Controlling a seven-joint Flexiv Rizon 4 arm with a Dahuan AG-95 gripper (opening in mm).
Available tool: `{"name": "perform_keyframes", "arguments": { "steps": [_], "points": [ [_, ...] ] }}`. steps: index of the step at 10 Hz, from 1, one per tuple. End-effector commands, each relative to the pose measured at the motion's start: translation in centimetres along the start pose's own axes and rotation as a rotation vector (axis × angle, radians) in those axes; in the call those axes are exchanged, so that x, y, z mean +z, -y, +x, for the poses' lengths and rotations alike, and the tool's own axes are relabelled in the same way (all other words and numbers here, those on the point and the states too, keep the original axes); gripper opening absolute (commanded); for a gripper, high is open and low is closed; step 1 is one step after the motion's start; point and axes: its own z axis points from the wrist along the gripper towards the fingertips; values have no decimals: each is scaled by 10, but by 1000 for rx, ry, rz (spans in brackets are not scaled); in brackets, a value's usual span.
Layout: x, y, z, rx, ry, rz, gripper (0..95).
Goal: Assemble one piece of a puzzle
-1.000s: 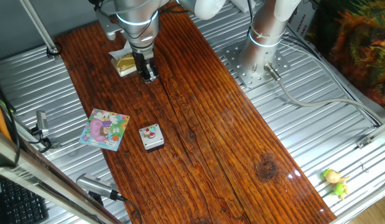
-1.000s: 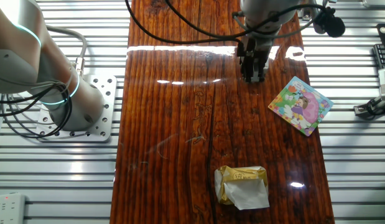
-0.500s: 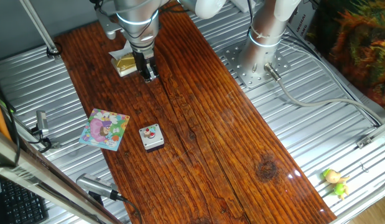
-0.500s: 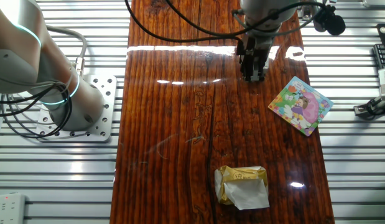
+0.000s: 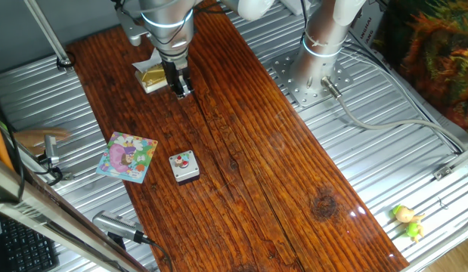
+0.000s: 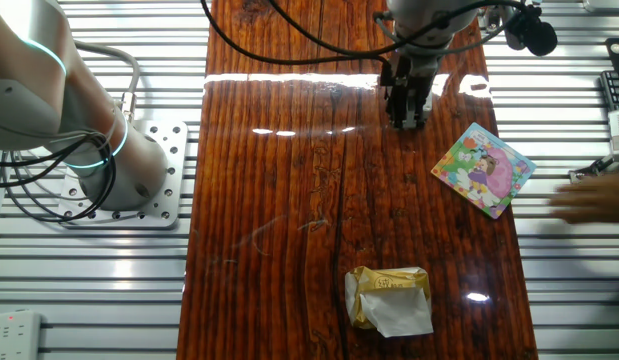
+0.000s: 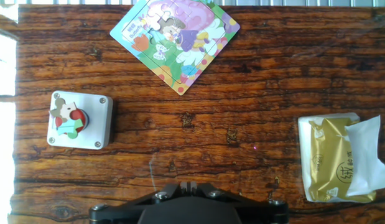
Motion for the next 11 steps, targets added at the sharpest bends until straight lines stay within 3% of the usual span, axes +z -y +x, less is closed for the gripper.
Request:
{"name": "perform_keyframes", "arguments": {
  "steps": [1, 11],
  "points": [
    [-1, 1, 1, -11, 6, 0, 0],
    [-10, 6, 6, -31, 10, -28, 0]
  ]
}}
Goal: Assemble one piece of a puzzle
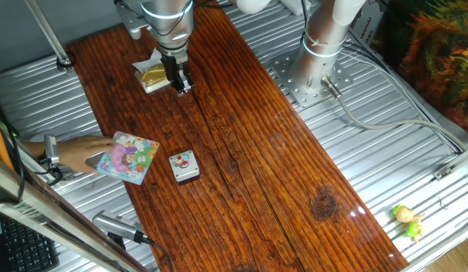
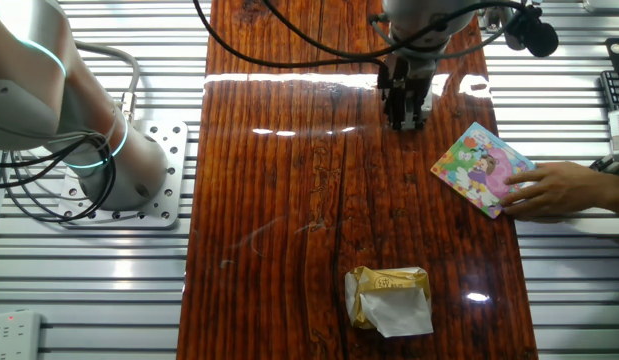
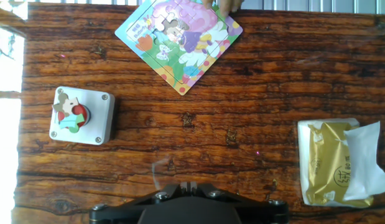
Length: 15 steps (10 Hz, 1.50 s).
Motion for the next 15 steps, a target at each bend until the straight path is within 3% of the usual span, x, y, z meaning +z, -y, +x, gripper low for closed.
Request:
{"name": "perform_keyframes", "arguments": {
  "steps": [1, 11, 15],
  "points": [
    [-1, 1, 1, 2, 1, -6, 0],
    [-5, 1, 3, -5, 7, -36, 0],
    [-5, 1, 3, 15, -10, -39, 0]
  ]
}}
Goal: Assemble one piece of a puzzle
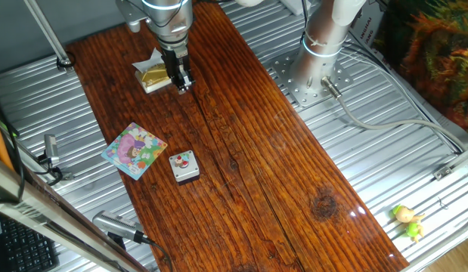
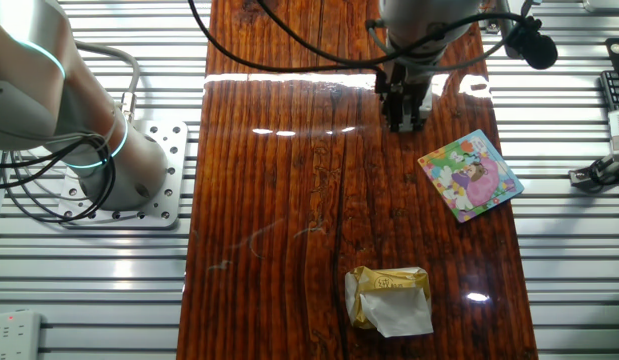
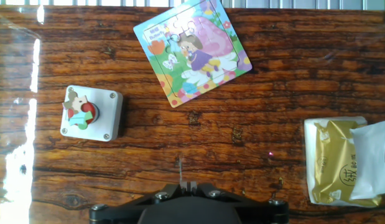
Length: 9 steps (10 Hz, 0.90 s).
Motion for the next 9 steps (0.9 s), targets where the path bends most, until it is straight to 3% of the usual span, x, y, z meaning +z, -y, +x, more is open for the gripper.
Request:
{"name": "perform_keyframes", "arguments": {
  "steps": [1, 9],
  "points": [
    [0, 0, -1, 13, -5, 5, 0],
    [0, 0, -1, 58, 0, 29, 0]
  ]
}}
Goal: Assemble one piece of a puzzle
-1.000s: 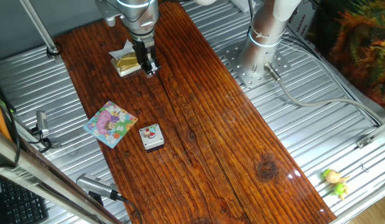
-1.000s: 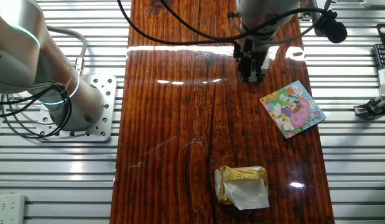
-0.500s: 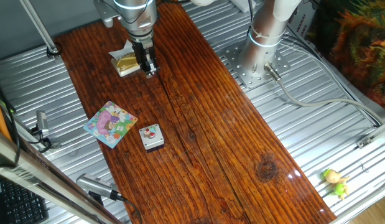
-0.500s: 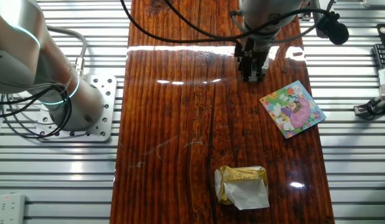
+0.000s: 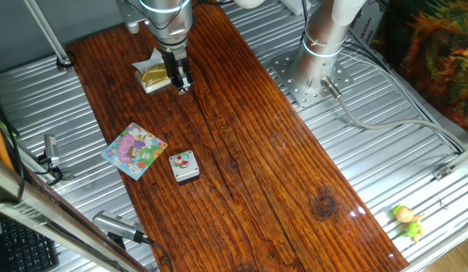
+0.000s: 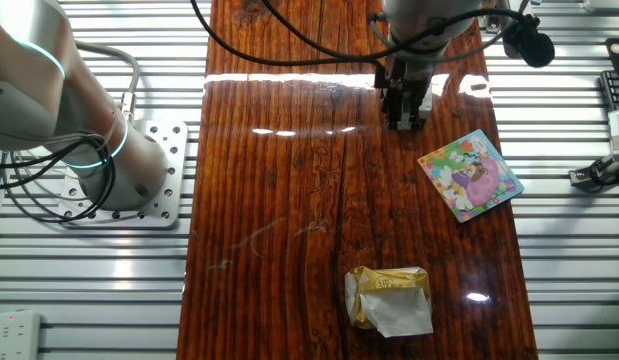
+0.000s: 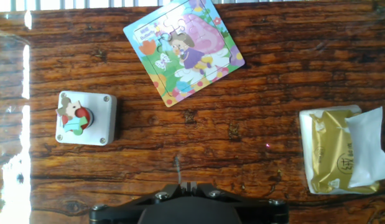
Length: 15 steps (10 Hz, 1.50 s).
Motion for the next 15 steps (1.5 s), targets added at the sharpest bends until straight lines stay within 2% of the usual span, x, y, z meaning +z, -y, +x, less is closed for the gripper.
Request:
{"name": "perform_keyframes", "arguments": {
  "steps": [1, 13, 15],
  "points": [
    [0, 0, 0, 11, -3, -4, 0],
    [0, 0, 0, 1, 4, 0, 0],
    [0, 0, 0, -14, 3, -7, 0]
  ]
}}
